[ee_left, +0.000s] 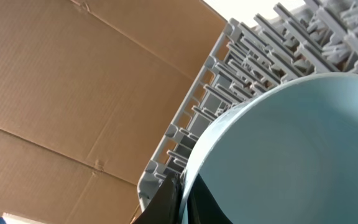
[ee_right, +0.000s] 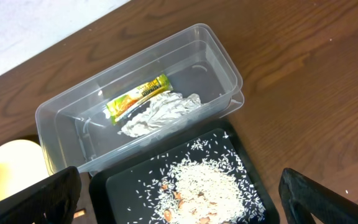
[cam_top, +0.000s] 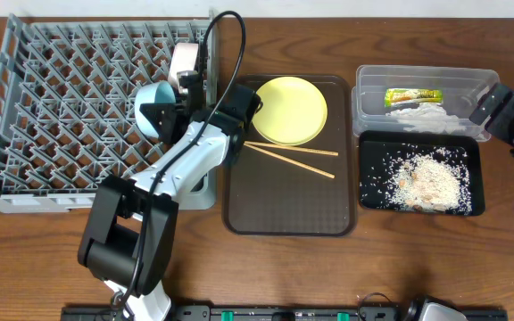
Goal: Sort waste into correct bins and load items into the dishwasher
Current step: 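Stand the light-blue bowl in the rack and open the left gripper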
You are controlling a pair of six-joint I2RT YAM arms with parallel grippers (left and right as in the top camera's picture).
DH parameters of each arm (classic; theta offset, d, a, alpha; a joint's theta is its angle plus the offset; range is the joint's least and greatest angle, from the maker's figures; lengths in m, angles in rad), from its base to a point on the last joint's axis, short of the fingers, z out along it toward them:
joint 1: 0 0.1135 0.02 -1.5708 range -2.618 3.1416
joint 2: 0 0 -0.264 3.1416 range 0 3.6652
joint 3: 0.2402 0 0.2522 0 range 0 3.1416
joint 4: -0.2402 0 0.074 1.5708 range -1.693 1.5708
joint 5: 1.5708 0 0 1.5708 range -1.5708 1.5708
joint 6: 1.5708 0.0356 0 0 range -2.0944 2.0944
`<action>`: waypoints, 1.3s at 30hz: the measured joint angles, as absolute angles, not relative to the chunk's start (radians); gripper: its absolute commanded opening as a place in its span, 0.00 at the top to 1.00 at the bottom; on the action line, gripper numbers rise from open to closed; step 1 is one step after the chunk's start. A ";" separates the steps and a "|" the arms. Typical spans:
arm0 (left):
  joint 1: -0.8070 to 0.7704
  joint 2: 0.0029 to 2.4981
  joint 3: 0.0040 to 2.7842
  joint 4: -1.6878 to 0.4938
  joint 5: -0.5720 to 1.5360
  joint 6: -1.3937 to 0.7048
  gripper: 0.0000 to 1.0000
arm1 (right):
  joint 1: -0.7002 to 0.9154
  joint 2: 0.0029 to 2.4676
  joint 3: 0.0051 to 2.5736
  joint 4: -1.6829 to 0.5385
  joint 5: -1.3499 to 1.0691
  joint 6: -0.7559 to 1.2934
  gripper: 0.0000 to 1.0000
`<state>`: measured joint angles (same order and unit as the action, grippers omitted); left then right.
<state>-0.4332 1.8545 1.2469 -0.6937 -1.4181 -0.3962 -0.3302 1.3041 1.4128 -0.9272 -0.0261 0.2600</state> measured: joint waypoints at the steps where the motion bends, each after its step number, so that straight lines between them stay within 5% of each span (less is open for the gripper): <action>1: -0.433 1.856 1.240 -0.693 -1.418 -0.397 0.93 | -0.330 1.304 1.413 -0.927 -0.026 0.260 0.01; 23: -0.437 1.857 1.231 -0.659 -1.293 -0.380 0.91 | -0.330 1.304 1.413 -0.927 -0.026 0.260 0.01; 39: -0.463 1.857 1.231 -0.722 -1.176 -0.332 0.50 | -0.330 1.304 1.413 -0.927 -0.026 0.260 0.01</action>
